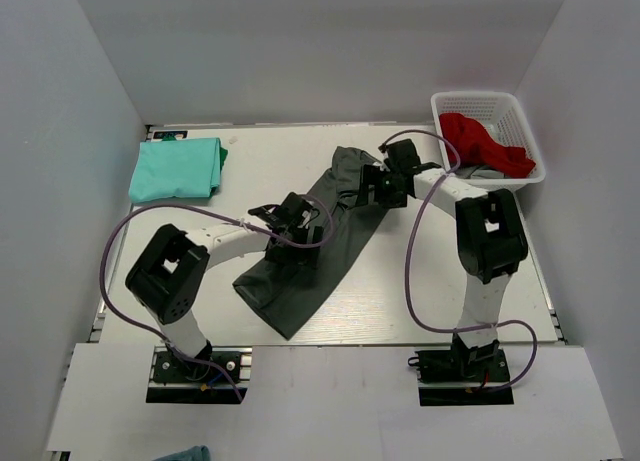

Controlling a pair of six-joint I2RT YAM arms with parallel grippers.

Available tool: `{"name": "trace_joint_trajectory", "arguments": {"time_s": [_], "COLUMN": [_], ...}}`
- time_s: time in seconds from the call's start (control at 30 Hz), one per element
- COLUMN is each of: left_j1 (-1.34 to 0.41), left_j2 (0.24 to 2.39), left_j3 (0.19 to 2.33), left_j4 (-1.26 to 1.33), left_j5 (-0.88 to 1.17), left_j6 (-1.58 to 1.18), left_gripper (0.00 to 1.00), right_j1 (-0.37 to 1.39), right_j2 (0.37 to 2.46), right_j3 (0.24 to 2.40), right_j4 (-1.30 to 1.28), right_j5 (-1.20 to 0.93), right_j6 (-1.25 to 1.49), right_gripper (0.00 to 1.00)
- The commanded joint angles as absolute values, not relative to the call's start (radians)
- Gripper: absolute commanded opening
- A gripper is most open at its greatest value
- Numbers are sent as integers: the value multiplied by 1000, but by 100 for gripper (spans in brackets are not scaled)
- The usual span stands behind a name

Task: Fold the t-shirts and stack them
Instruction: Rotate the tshirt 90 degrees

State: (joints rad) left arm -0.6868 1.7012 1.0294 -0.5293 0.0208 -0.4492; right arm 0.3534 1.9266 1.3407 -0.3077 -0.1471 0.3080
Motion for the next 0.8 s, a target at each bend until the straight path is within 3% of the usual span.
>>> {"name": "trace_joint_trajectory", "arguments": {"time_s": [0.0,0.3,0.43,0.6,0.77], "left_j1": [-689,-710,-732,-762,-762], "left_j2": [1666,1668,1654,1674,1588], "left_j3": [983,864,880,994,1046], "left_j4": [-529,-418,-360,-486,-500], "left_j5": [-23,261,391,284,142], "left_j6": [-440,-554,-594,-574,-565], "left_gripper": [100,100,100,100,100], "right_j1": [356,345,322,302,310], "right_j2": [1988,2233,2431,2530,2400], "right_j3": [1417,1664,1976,2167,2140], "right_j4": [-288,-357,-428,-419,-396], "right_j5": [-175,-136,-146,-193,-216], "right_j6": [318,311,288,230,196], "right_gripper": [90,90,90,90,90]}}
